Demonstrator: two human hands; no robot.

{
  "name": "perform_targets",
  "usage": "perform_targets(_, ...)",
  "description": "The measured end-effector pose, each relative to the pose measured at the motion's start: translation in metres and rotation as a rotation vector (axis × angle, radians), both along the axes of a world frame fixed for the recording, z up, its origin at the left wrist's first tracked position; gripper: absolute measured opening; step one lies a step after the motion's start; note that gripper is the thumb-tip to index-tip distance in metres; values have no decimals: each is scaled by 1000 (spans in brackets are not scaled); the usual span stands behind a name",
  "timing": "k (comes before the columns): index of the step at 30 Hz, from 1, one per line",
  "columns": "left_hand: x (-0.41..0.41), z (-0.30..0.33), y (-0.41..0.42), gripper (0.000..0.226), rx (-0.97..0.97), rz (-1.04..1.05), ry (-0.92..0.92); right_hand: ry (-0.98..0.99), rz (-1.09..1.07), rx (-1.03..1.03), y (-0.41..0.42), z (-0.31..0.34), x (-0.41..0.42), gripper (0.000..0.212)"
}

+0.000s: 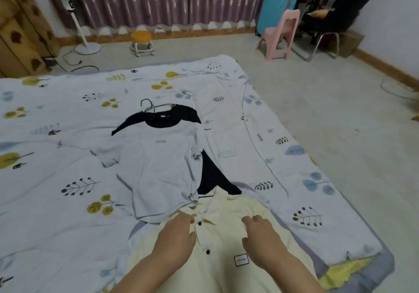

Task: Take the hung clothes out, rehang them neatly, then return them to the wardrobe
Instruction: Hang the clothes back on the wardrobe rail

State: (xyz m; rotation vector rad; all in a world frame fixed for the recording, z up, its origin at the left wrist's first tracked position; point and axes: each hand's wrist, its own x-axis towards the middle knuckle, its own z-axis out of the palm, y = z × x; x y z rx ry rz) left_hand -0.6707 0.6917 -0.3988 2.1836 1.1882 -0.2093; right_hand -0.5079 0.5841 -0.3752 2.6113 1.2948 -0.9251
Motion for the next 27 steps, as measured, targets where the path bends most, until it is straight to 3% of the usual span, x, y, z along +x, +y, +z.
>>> perform_targets(4, 35, -55, 11, 40, 31, 35, 43, -22, 67, 11, 34, -63, 33, 51)
perform_targets(8, 42, -106, 23, 41, 126, 106, 99, -44, 167, 147, 75, -124, 47, 55)
perform_targets(11, 31, -137, 33, 49, 209, 206, 202, -69, 300, 224, 103, -163, 47, 61)
perform_targets(15, 5, -166, 48, 63, 284, 321, 381, -123, 417, 163, 122, -198, 42, 63)
perform_targets(19, -21, -190, 52, 72, 217, 390, 524, -165, 439, 186, 123, -209, 41, 50)
perform_targets(23, -28, -192, 55, 58, 299, 336, 526, -137, 389, 216, 117, -205, 39, 29)
perform_targets(27, -33, -179, 46, 49, 249, 265, 533, -58, 328, 153, 91, -197, 35, 26)
